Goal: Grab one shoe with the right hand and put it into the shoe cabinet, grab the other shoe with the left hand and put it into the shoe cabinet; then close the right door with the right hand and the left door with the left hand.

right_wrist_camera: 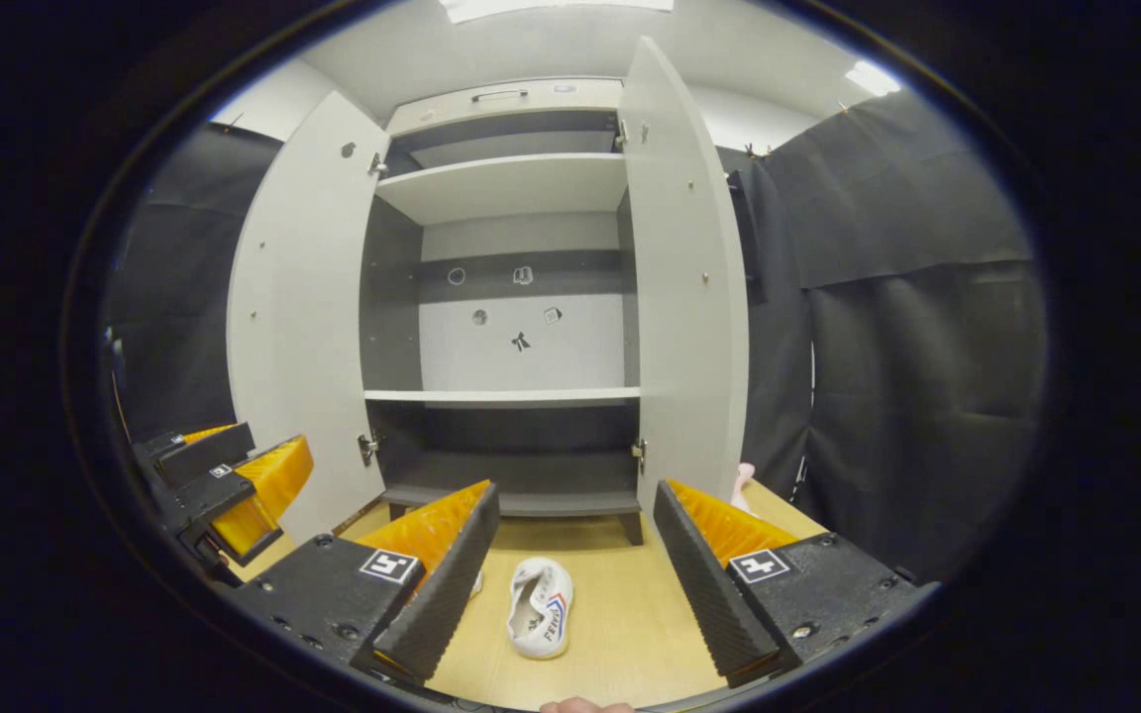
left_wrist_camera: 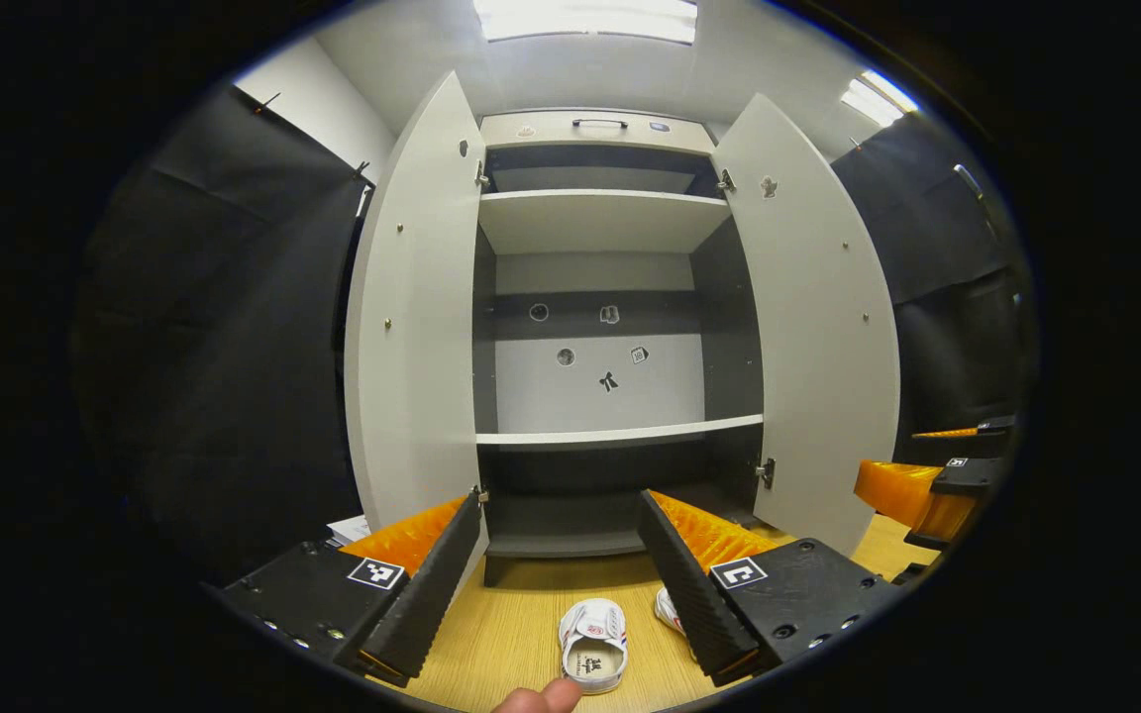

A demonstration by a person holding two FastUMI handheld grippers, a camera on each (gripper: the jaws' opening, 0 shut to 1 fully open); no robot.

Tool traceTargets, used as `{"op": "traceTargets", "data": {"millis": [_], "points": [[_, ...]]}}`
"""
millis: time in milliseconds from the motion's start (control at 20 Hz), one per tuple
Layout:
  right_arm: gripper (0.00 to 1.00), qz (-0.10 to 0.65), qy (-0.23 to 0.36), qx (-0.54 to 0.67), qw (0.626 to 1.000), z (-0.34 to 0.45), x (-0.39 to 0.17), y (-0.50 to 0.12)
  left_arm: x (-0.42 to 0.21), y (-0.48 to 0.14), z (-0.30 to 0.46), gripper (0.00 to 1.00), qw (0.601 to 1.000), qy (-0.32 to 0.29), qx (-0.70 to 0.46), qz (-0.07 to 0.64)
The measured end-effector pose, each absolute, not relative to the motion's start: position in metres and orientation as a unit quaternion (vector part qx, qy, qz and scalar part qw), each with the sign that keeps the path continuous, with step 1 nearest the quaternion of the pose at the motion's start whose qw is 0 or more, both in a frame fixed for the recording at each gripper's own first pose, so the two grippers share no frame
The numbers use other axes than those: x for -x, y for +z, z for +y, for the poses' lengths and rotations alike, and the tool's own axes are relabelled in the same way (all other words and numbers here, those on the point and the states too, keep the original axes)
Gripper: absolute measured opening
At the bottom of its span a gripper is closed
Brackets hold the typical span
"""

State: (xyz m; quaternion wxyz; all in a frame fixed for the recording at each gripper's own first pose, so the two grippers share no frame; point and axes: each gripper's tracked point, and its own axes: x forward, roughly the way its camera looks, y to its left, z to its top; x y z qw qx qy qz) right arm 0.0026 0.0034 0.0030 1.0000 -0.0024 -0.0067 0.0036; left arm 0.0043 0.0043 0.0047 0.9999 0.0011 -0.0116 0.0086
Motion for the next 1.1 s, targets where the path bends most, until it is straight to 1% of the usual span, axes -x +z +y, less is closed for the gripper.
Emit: {"op": "traceTargets", "data": {"millis": [50, 100, 200, 250, 350, 500, 550, 900, 1100], "points": [[0.99, -0.006, 0.003, 0.003, 1.000, 0.003, -0.002, 0.003, -0.004, 0.005, 0.004, 0.96, 1.000, 0.009, -0.001, -0.012], [0.97, -0.006, 0.003, 0.003, 1.000, 0.003, -0.002, 0.003, -0.004, 0.005, 0.004, 0.96, 1.000, 0.009, -0.002, -0.012], [0.97, -0.005, 0.002, 0.004, 1.000, 0.002, -0.002, 0.001, -0.005, 0.005, 0.003, 0.96, 1.000, 0.007, -0.002, -0.013], [0.99, -0.004, 0.002, 0.004, 1.000, 0.002, -0.002, 0.001, -0.005, 0.005, 0.002, 0.96, 1.000, 0.007, -0.002, -0.013], [0.97, -0.003, 0.001, 0.002, 1.000, 0.002, -0.002, 0.001, -0.005, 0.005, 0.002, 0.96, 1.000, 0.007, -0.003, -0.013], [0.97, 0.000, 0.003, 0.003, 1.000, 0.003, -0.003, -0.002, -0.005, 0.005, 0.002, 0.96, 1.000, 0.007, -0.003, -0.012], [0.99, 0.003, 0.004, 0.004, 1.000, 0.004, -0.004, -0.003, -0.005, 0.004, 0.002, 0.96, 1.000, 0.008, -0.003, -0.011], [0.99, 0.022, 0.024, 0.009, 0.999, 0.019, -0.013, -0.019, -0.004, 0.002, 0.008, 0.96, 1.000, 0.013, -0.003, -0.009], [0.99, 0.048, 0.042, 0.017, 0.998, 0.037, -0.026, -0.044, -0.002, 0.000, 0.014, 0.96, 1.000, 0.020, -0.005, -0.008]]}}
